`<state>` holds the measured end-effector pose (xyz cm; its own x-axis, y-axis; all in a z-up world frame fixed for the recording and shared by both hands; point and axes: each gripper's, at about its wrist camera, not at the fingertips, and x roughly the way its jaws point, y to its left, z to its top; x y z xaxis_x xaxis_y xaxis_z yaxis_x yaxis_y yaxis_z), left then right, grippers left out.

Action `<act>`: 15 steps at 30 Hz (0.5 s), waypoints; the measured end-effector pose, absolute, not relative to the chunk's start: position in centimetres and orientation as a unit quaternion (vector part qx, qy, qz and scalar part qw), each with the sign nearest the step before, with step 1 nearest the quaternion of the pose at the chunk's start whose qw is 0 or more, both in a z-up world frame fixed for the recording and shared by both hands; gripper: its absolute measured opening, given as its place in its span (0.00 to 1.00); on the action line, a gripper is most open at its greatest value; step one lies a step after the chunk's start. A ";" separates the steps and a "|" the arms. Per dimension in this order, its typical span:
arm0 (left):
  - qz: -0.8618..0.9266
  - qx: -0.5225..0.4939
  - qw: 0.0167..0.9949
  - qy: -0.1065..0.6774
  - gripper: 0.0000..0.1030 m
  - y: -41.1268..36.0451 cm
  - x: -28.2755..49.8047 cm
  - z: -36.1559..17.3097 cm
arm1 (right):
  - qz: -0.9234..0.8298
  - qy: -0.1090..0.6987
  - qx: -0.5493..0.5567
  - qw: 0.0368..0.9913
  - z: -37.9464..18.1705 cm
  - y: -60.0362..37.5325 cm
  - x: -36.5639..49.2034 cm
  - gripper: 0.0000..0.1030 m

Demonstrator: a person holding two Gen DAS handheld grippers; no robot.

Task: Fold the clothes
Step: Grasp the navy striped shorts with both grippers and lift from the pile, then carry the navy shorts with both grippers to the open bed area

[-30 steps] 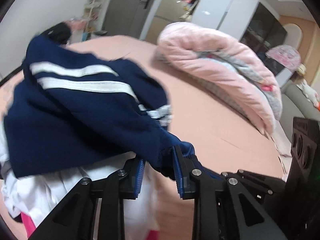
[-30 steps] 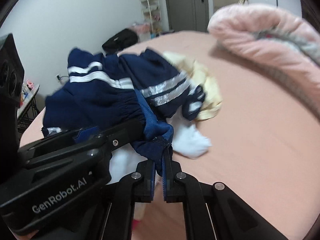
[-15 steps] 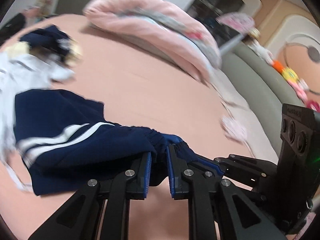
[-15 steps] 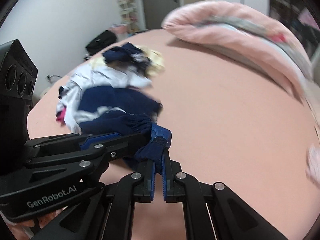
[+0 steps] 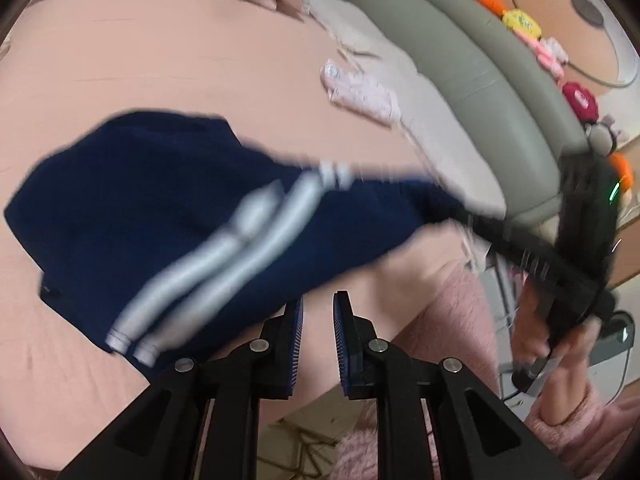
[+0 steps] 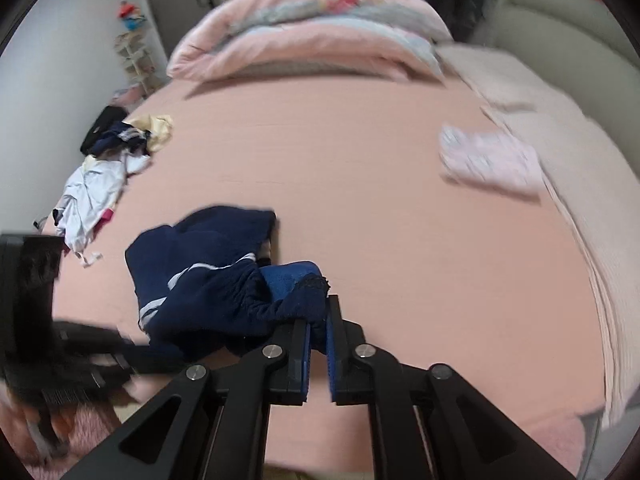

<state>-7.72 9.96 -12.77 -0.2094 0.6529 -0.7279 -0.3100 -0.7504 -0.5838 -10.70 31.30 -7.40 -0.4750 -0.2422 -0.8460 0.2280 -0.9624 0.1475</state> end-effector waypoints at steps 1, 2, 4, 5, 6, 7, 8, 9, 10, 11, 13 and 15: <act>0.769 -0.536 0.309 -0.161 0.15 9.9 -8.4 -12.3 | -0.850 -0.023 0.505 0.146 -7.7 32.2 -10.5 0.06; 0.776 -0.530 0.301 -0.164 0.19 9.9 -9.4 -11.9 | -0.843 -0.035 0.514 0.156 -8.0 33.0 -10.1 0.07; 0.793 -0.515 0.279 -0.168 0.37 9.4 -12.9 -11.5 | -0.835 -0.043 0.523 0.168 -8.3 34.1 -9.3 0.08; 0.798 -0.512 0.273 -0.164 0.52 10.0 -14.1 -11.6 | -0.835 -0.039 0.521 0.173 -8.2 34.3 -9.0 0.08; 0.802 -0.515 0.263 -0.150 0.55 10.6 -15.5 -12.0 | -0.837 -0.037 0.516 0.178 -7.9 34.6 -8.7 0.09; 0.805 -0.520 0.254 -0.134 0.55 11.3 -16.9 -12.5 | -0.841 -0.046 0.508 0.182 -7.5 34.9 -8.5 0.10; 0.804 -0.531 0.243 -0.114 0.55 12.0 -17.9 -13.0 | -0.843 -0.065 0.500 0.185 -7.3 35.3 -8.3 0.11; 0.803 -0.541 0.234 -0.093 0.55 12.5 -18.2 -13.7 | -0.846 -0.084 0.492 0.188 -7.1 35.7 -8.2 0.14; 0.800 -0.552 0.225 -0.072 0.55 13.0 -18.4 -14.5 | -0.848 -0.099 0.486 0.185 -7.2 35.9 -8.3 0.24; 0.793 -0.569 0.213 -0.051 0.54 13.1 -18.4 -15.3 | -0.851 -0.107 0.485 0.173 -7.9 35.9 -8.9 0.34; 0.774 -0.601 0.197 -0.010 0.54 12.7 -17.5 -17.2 | -0.852 -0.115 0.490 0.144 -9.6 35.7 -10.2 0.35; 0.765 -0.618 0.182 0.014 0.53 11.3 -15.3 -18.6 | -0.836 -0.080 0.534 0.102 -13.1 34.5 -12.0 0.35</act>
